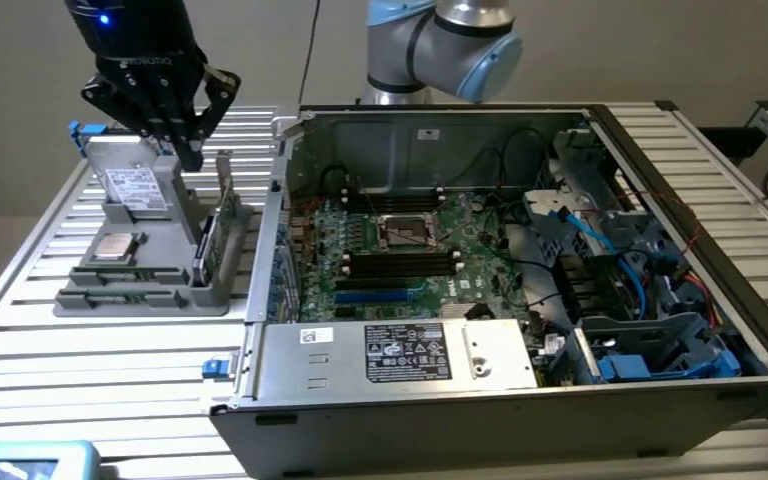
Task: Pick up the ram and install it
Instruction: 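Reach for the ram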
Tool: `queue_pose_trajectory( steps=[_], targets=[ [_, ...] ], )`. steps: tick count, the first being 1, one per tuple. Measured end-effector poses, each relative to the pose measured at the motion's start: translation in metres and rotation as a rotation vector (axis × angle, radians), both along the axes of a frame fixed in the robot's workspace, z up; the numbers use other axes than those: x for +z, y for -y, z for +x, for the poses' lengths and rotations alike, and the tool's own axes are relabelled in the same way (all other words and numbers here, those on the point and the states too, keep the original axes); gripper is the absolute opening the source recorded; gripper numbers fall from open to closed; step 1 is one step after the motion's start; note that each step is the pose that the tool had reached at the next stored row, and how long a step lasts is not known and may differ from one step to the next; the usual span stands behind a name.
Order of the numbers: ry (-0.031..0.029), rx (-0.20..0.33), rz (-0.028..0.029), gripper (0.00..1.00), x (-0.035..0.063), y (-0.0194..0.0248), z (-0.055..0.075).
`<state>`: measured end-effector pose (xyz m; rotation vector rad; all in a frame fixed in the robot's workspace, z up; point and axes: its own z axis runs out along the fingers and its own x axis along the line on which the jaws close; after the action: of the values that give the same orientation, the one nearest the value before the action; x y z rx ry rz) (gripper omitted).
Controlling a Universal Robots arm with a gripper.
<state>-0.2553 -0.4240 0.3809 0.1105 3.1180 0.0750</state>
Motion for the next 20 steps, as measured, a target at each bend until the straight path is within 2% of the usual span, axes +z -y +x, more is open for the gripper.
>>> queue_pose_trajectory(
  steps=[7,12,20],
  targets=[
    [-0.0004,0.0,0.0001,0.11,-0.007,0.0001,-0.032],
    [-0.0049,0.0,0.0,0.11,-0.0103,0.0001,-0.05],
    [-0.0072,0.0,-0.0001,0.11,-0.016,0.0001,-0.082]
  ],
)
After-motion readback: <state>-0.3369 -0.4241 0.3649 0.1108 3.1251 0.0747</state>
